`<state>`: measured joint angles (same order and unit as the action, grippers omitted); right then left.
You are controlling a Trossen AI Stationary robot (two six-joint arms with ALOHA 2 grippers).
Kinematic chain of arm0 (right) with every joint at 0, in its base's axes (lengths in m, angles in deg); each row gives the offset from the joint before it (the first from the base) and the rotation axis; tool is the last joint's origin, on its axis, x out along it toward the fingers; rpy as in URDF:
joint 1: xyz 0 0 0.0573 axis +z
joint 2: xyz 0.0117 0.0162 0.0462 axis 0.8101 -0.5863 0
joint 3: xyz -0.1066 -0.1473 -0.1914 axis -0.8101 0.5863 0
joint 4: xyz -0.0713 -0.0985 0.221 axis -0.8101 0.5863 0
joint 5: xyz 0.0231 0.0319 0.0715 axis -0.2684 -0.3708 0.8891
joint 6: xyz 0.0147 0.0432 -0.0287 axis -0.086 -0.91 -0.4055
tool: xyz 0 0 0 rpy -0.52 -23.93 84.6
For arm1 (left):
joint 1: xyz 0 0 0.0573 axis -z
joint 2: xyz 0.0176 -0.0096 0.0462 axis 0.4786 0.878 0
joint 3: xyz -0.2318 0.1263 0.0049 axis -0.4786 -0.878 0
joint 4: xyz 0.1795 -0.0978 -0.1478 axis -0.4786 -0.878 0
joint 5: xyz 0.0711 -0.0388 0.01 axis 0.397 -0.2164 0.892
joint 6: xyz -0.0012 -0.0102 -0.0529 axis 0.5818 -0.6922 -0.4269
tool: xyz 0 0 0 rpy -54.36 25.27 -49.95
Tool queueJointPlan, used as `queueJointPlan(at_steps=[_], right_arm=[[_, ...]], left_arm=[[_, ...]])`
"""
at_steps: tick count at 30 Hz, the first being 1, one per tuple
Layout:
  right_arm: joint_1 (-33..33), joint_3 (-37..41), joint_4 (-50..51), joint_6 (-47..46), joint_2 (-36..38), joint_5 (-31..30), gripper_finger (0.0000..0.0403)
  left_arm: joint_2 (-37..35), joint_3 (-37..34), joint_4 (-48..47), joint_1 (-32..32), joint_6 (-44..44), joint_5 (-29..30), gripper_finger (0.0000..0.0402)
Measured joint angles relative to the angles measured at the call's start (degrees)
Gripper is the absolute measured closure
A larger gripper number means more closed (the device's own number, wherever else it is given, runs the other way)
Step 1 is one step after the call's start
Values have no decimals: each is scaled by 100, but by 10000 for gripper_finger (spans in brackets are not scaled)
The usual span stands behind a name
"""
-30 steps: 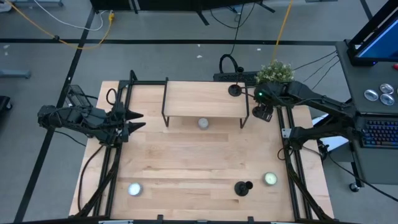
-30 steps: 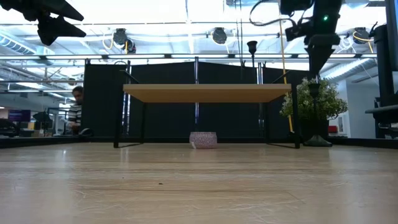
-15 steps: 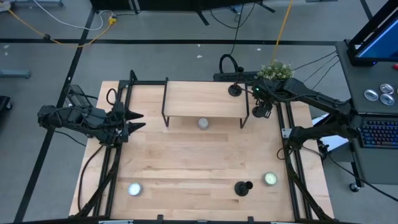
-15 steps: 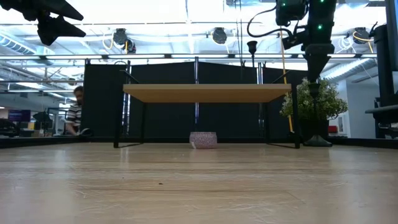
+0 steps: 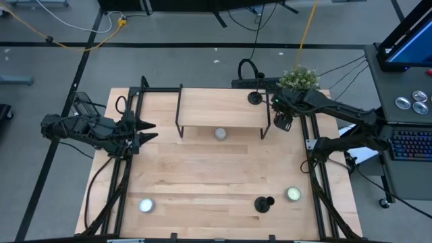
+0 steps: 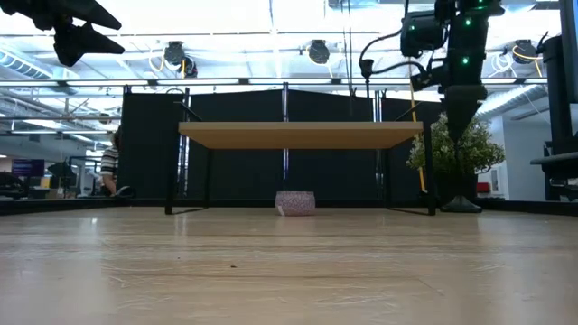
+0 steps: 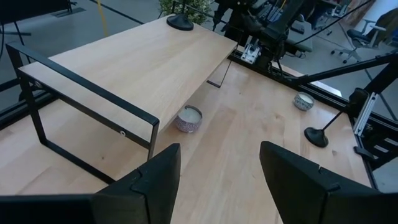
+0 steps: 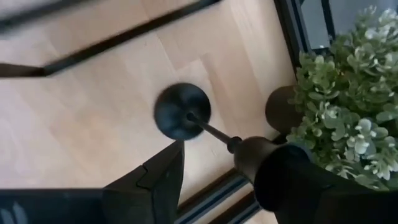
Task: Pick & Place candle stick holders
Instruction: Put the top black candle holder on the shelf
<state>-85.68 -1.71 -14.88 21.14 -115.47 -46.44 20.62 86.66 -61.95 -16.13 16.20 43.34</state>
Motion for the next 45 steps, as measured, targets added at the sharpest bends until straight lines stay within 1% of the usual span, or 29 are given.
queueJointPlan(at_steps=[3, 9, 13, 18, 21, 26, 32, 35, 39, 45], right_arm=[[-2, 120, -43, 5, 16, -99, 237], [2, 170, -50, -3, 49, -333, 301], [-2, 177, -84, 0, 130, -290, 345], [13, 181, -13, -4, 310, 41, 385], [26, 188, 2, -34, 446, 25, 387], [96, 216, 141, -278, 693, -223, 389], [322, 165, 583, -414, 828, -185, 390], [465, -25, 867, -509, 833, -181, 390], [682, -444, 1212, -681, 833, 108, 390], [1040, -1187, 2301, -1203, 700, 503, 390]], left_arm=[[1, 0, -1, 0, -10, 3, 176], [1, 0, 1, -1, -52, 49, 176], [1, 2, 1, -2, -52, 51, 176], [1, 1, 1, 0, -62, 189, 176], [1, 0, 17, -1, -78, 273, 176], [1, 2, 237, -2, -45, 303, 176], [1, 2, 593, -2, -22, 305, 176], [3, 2, 712, 0, -30, 301, 176], [3, 2, 811, -1, -30, 294, 176], [3, 2, 956, -2, -31, 290, 176]])
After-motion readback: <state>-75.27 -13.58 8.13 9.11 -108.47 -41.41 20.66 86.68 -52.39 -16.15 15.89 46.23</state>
